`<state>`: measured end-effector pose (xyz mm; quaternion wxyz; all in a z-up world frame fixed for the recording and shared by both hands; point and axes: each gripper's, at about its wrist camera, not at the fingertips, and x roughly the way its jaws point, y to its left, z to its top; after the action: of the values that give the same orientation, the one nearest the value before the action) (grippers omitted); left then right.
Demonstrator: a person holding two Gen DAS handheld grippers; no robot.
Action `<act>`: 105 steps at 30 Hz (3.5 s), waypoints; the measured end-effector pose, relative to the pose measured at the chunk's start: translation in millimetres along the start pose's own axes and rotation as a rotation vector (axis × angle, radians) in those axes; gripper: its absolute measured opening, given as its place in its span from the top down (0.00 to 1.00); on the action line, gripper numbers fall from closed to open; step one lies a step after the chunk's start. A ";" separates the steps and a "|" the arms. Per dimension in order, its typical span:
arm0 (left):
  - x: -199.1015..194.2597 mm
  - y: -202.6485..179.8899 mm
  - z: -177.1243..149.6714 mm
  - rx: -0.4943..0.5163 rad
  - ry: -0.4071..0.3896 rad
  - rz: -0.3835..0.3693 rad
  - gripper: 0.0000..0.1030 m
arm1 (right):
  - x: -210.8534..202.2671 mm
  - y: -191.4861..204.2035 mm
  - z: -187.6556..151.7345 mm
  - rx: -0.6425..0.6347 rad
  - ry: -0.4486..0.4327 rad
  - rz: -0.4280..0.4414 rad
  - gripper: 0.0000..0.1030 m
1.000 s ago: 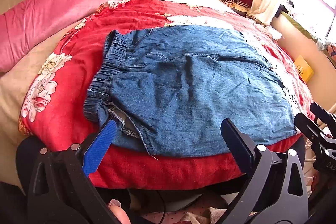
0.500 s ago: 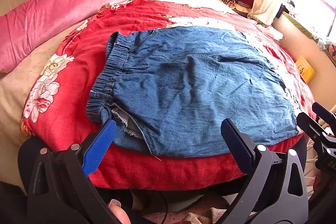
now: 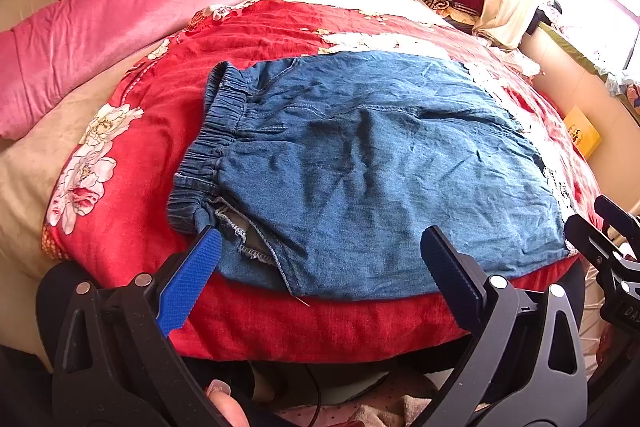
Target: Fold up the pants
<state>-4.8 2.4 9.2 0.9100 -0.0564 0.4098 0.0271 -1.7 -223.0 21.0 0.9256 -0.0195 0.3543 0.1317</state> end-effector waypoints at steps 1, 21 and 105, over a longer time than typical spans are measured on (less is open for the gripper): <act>0.0 0.1 0.1 0.000 0.001 -0.002 0.09 | -0.1 0.1 0.0 -0.001 0.000 0.001 0.04; 4.5 5.5 8.9 -0.002 -0.002 -0.006 0.09 | 9.0 1.9 7.9 -0.014 0.006 0.005 0.04; 20.4 117.6 33.0 0.257 -0.139 -0.361 0.81 | 91.7 96.3 35.3 -0.391 0.235 0.674 0.93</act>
<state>22.0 123.2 6.2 0.9258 -0.0106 0.3296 -0.1849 62.0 -104.5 -7.7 0.7625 -0.0929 0.4126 0.4896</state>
